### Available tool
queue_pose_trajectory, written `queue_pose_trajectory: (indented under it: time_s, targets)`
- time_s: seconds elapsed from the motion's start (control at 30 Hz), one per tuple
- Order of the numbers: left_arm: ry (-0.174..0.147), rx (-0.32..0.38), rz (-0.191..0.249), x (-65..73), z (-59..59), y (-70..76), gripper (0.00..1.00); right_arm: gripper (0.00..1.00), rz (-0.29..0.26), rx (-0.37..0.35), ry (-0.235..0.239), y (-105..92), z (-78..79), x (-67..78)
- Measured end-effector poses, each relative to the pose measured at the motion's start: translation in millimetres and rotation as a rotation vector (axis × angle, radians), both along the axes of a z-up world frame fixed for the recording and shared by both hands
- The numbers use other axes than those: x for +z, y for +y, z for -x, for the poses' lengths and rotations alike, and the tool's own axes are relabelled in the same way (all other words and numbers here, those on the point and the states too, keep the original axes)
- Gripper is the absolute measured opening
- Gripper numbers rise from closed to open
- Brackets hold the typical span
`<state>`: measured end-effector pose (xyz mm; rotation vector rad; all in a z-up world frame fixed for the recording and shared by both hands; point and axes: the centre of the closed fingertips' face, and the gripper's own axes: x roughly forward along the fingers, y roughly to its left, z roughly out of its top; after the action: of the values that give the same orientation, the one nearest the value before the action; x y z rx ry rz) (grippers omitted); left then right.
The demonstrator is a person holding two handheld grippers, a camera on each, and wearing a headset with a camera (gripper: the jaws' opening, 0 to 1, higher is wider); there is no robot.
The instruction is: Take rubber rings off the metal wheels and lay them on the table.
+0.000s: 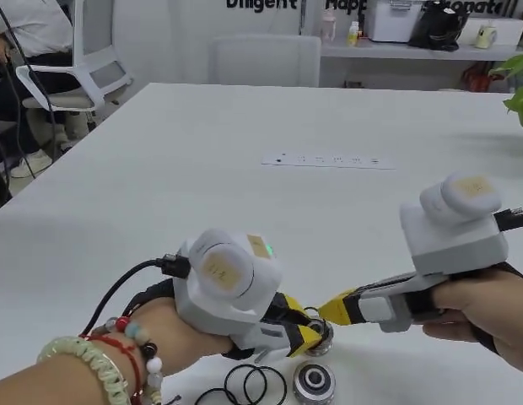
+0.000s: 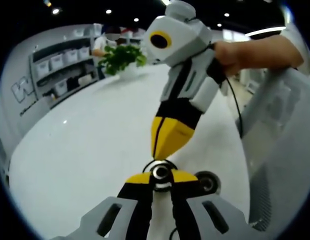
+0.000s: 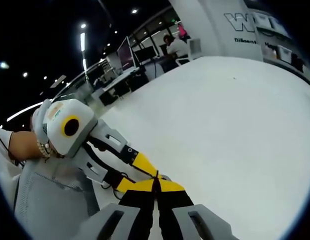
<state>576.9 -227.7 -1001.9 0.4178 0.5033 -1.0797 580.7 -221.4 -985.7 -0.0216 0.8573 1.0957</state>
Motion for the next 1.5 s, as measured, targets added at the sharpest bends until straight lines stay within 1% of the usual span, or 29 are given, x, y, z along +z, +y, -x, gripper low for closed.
queue_pose_trajectory:
  time_s: [0.03,0.07,0.1,0.17,0.23,0.27,0.3,0.37,0.47,0.53,0.6,0.7,0.77,0.8,0.83,0.87,0.93,1.03,1.13,1.2,1.23,1.33,1.5]
  targets:
    - [0.003,0.002,-0.001,0.0,0.0,-0.1,0.14,0.00,0.004,-0.001,-0.001,-0.8,-0.2,-1.2]
    - [0.017,0.006,-0.001,0.4,0.6,-0.2,0.14,0.00,0.010,-0.002,-0.001,-2.1,-0.5,-2.9]
    - [0.024,0.004,-0.007,0.9,1.1,0.2,0.14,0.00,0.016,-0.001,-0.001,-2.3,0.5,-4.0]
    - [0.036,-0.011,0.000,5.2,2.9,-0.1,0.16,0.00,0.018,-0.003,0.001,-2.1,1.5,-3.9]
    - [0.036,-0.005,0.018,11.1,3.1,-0.8,0.19,0.00,0.016,-0.009,0.003,-2.0,0.5,-3.1]
    - [0.050,-0.009,0.031,14.4,5.2,-1.4,0.21,0.00,0.010,-0.017,0.004,-1.9,-0.6,-1.5]
    - [0.055,-0.014,0.035,16.4,6.5,-1.5,0.23,0.00,0.006,-0.022,0.004,-2.0,-1.4,-0.4]
    - [0.046,-0.023,0.029,20.4,7.4,0.3,0.27,0.00,0.000,-0.029,0.004,-2.7,-3.0,1.5]
    - [0.042,-0.032,0.013,25.6,7.3,5.3,0.33,0.00,-0.007,-0.038,-0.003,-2.8,-4.5,5.1]
    - [0.038,-0.026,0.020,33.7,5.4,9.5,0.35,0.00,-0.016,-0.044,-0.008,-3.1,-6.3,7.8]
    - [0.036,-0.013,0.038,44.0,4.0,13.5,0.37,0.00,-0.023,-0.050,-0.012,-2.8,-6.7,11.5]
    - [0.029,-0.014,0.046,57.4,7.2,19.7,0.42,0.00,-0.032,-0.049,-0.024,-1.6,-6.1,17.0]
    - [0.007,-0.029,0.031,67.4,11.4,26.1,0.47,0.00,-0.044,-0.048,-0.030,0.6,-5.9,21.8]
    - [-0.012,-0.033,0.027,73.8,12.5,30.4,0.49,0.00,-0.049,-0.044,-0.036,2.2,-5.6,24.3]
    - [-0.020,-0.031,0.027,78.4,13.5,33.8,0.50,0.00,-0.053,-0.041,-0.038,3.4,-5.2,26.1]
    - [-0.034,-0.023,0.030,85.5,13.7,39.0,0.51,0.00,-0.058,-0.037,-0.041,5.2,-4.3,28.4]
    - [-0.059,-0.006,0.036,95.2,14.0,46.9,0.51,0.00,-0.065,-0.029,-0.047,7.8,-2.0,31.7]
    - [-0.095,0.036,0.054,111.6,15.5,63.3,0.51,0.00,-0.072,-0.009,-0.055,13.2,1.8,35.8]
    - [-0.114,0.065,0.060,120.7,20.0,77.0,0.51,0.00,-0.074,0.013,-0.062,18.3,6.3,38.2]
    - [-0.122,0.086,0.063,125.0,24.1,85.4,0.52,0.00,-0.076,0.025,-0.063,21.0,8.6,39.3]
    - [-0.124,0.089,0.064,125.8,25.3,87.0,0.52,0.00,-0.079,0.031,-0.062,22.6,9.9,40.0]
    - [-0.138,0.116,0.068,130.0,34.4,99.2,0.53,0.00,-0.087,0.052,-0.061,28.0,14.9,42.0]
    - [-0.133,0.161,0.063,127.6,48.7,115.4,0.55,0.00,-0.114,0.078,-0.035,37.0,23.3,43.2]
